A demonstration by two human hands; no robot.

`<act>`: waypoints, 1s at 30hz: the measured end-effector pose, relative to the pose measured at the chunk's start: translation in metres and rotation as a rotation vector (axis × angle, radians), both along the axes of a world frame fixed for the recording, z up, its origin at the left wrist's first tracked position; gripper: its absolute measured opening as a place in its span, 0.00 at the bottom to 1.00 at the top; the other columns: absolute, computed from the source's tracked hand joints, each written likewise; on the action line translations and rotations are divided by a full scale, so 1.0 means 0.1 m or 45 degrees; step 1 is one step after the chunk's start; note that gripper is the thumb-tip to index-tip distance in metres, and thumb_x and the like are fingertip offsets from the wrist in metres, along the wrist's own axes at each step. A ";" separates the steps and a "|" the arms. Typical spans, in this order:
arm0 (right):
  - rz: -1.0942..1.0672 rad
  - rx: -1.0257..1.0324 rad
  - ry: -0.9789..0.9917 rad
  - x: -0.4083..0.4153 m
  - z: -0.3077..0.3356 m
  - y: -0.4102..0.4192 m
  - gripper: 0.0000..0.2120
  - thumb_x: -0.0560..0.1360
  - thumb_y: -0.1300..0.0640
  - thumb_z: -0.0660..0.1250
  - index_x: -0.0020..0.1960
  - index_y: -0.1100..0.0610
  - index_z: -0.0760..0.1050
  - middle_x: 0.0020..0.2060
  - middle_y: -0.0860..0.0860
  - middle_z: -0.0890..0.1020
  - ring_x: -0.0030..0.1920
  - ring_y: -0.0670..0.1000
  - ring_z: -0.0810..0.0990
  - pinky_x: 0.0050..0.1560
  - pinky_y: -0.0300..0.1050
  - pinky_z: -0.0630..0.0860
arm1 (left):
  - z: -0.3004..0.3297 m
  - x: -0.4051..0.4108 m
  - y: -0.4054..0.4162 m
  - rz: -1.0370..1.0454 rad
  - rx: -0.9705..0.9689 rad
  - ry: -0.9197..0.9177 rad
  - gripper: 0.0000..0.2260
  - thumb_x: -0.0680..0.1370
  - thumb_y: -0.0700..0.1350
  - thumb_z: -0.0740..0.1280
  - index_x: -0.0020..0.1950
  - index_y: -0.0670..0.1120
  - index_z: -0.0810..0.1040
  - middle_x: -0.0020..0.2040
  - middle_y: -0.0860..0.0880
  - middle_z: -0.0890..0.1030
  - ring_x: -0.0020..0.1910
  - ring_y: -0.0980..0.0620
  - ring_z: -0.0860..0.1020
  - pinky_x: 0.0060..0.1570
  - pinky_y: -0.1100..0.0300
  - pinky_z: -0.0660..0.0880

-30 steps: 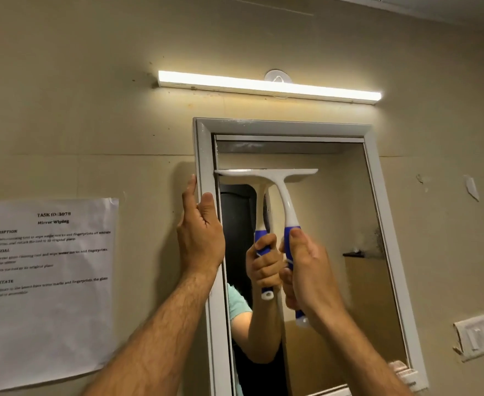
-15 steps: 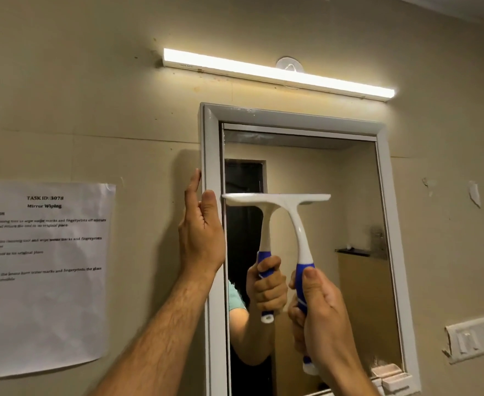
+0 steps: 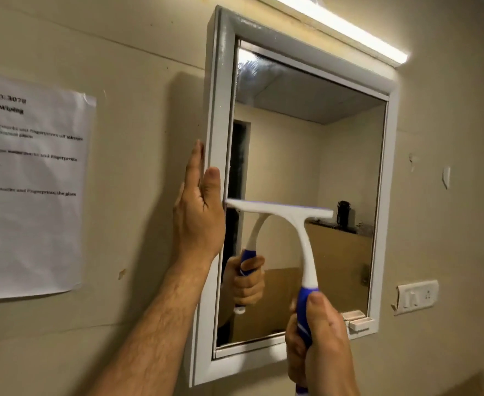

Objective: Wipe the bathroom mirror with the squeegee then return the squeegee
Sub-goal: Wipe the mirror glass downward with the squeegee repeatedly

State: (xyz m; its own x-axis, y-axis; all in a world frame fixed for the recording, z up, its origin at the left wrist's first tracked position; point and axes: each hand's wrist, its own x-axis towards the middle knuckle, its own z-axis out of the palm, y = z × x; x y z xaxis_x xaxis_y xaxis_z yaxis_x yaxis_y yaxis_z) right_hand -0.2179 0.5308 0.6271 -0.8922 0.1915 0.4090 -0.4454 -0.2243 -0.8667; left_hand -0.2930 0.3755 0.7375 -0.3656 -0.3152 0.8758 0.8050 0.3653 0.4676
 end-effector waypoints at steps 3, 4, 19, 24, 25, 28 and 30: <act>-0.062 0.120 0.157 -0.03 0.30 0.02 0.30 0.71 0.30 0.61 0.45 0.59 0.73 0.27 0.52 0.68 0.23 0.46 0.65 0.23 0.38 0.65 | -0.21 0.04 0.01 -0.008 0.012 -0.011 0.24 0.81 0.59 0.48 0.78 0.59 0.56 0.76 0.61 0.61 0.64 0.75 0.58 0.55 0.81 0.59; -0.069 0.142 0.183 -0.06 0.41 0.01 0.27 0.74 0.32 0.58 0.45 0.58 0.72 0.27 0.52 0.68 0.23 0.47 0.64 0.24 0.38 0.65 | -0.27 0.04 0.01 0.012 0.022 -0.006 0.24 0.81 0.59 0.48 0.78 0.58 0.57 0.76 0.60 0.62 0.64 0.73 0.59 0.56 0.81 0.60; -0.048 0.122 0.064 0.11 -0.04 -0.03 0.26 0.76 0.35 0.56 0.44 0.59 0.71 0.26 0.50 0.68 0.23 0.46 0.64 0.23 0.37 0.63 | -0.40 -0.02 0.00 0.011 0.071 0.120 0.20 0.84 0.51 0.53 0.77 0.49 0.62 0.74 0.55 0.68 0.65 0.77 0.62 0.63 0.78 0.62; -0.146 0.185 0.150 0.00 0.45 -0.01 0.21 0.81 0.41 0.52 0.45 0.56 0.71 0.26 0.50 0.68 0.23 0.47 0.64 0.24 0.38 0.64 | -0.41 -0.04 -0.01 -0.002 0.053 0.124 0.21 0.84 0.51 0.53 0.77 0.49 0.61 0.74 0.55 0.67 0.66 0.76 0.61 0.63 0.77 0.63; -0.133 0.183 0.134 -0.01 0.49 -0.01 0.20 0.81 0.42 0.51 0.45 0.56 0.71 0.26 0.50 0.68 0.23 0.47 0.64 0.24 0.38 0.64 | -0.41 -0.04 -0.01 -0.005 0.051 0.122 0.21 0.84 0.52 0.53 0.77 0.50 0.61 0.74 0.55 0.67 0.66 0.77 0.61 0.63 0.77 0.63; -0.109 0.210 0.094 0.01 0.36 -0.01 0.20 0.81 0.41 0.51 0.45 0.56 0.71 0.26 0.50 0.68 0.22 0.46 0.64 0.24 0.38 0.64 | -0.41 -0.04 -0.01 0.008 0.041 0.129 0.21 0.85 0.52 0.52 0.77 0.50 0.61 0.75 0.55 0.66 0.65 0.78 0.60 0.63 0.77 0.62; -0.096 0.217 0.074 0.06 0.09 -0.01 0.20 0.79 0.40 0.53 0.45 0.57 0.71 0.26 0.50 0.68 0.23 0.46 0.65 0.24 0.38 0.65 | -0.41 -0.05 -0.03 -0.002 0.041 0.134 0.21 0.85 0.52 0.52 0.77 0.50 0.60 0.75 0.55 0.66 0.66 0.76 0.61 0.66 0.73 0.64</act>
